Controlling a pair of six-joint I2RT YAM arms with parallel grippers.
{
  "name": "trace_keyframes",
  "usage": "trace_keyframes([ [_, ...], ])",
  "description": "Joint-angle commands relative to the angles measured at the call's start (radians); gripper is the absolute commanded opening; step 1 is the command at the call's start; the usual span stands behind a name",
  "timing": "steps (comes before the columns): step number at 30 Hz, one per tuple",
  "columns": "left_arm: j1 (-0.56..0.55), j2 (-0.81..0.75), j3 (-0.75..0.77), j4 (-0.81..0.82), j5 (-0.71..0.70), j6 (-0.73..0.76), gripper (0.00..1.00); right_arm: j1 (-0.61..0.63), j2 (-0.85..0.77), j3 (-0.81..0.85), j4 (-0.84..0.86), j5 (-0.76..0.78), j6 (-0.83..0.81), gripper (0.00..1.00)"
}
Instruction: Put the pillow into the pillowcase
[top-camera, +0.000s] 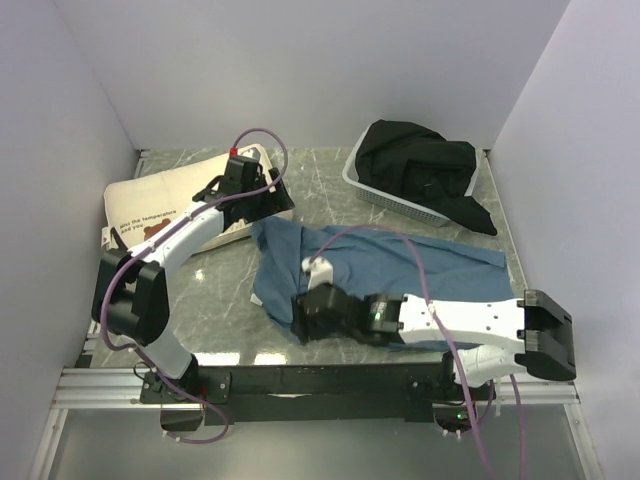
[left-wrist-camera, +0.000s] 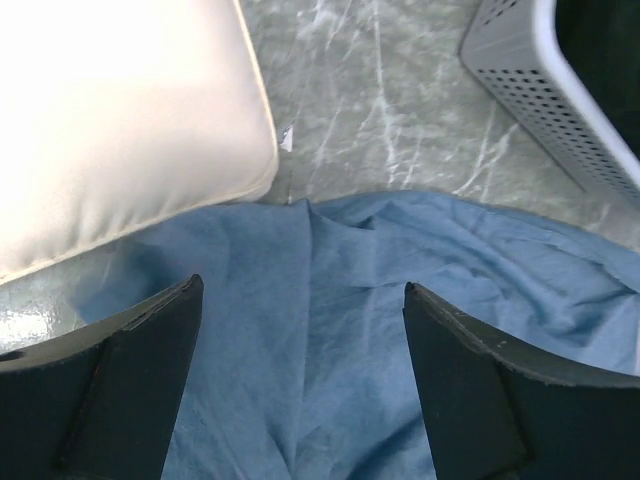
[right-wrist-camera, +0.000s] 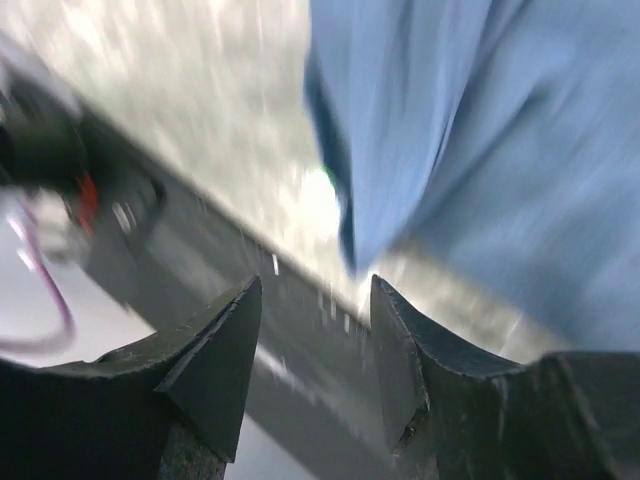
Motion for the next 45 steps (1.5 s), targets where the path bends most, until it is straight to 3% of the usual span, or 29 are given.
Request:
trace_keyframes([
  [1,-0.001,-0.038,0.044,0.006,0.022,0.018,0.86,-0.173,0.001,0.119,0.012,-0.022,-0.117,0.55],
  [7,0.002,-0.008,0.08,-0.011,0.028,0.02,0.86,-0.281,0.254,0.356,0.027,-0.086,-0.248,0.58],
  [12,0.036,-0.029,0.122,-0.08,-0.062,-0.006,0.88,-0.301,0.435,0.484,0.021,-0.066,-0.312,0.67],
  [16,0.125,-0.075,0.111,-0.096,-0.13,-0.069,0.9,-0.316,0.573,0.616,-0.023,-0.001,-0.335,0.7],
  [24,0.177,-0.104,0.122,-0.131,-0.173,-0.068,0.92,-0.353,0.787,0.879,-0.152,0.147,-0.355,0.71],
  [33,0.193,-0.074,0.154,-0.129,-0.168,-0.046,0.98,-0.388,0.857,0.903,-0.164,0.148,-0.386,0.71],
  [36,0.194,-0.051,0.176,-0.126,-0.168,-0.039,1.0,-0.402,0.851,0.882,-0.166,0.145,-0.378,0.63],
  [37,0.194,-0.043,0.182,-0.123,-0.164,-0.037,0.99,-0.408,0.841,0.865,-0.158,0.135,-0.375,0.5],
  [40,0.193,-0.014,0.186,-0.12,-0.161,-0.023,0.99,-0.434,0.767,0.78,-0.126,0.125,-0.34,0.26],
  [45,0.157,0.037,0.195,-0.109,-0.197,0.018,0.99,-0.5,0.623,0.642,-0.109,0.089,-0.283,0.07],
])
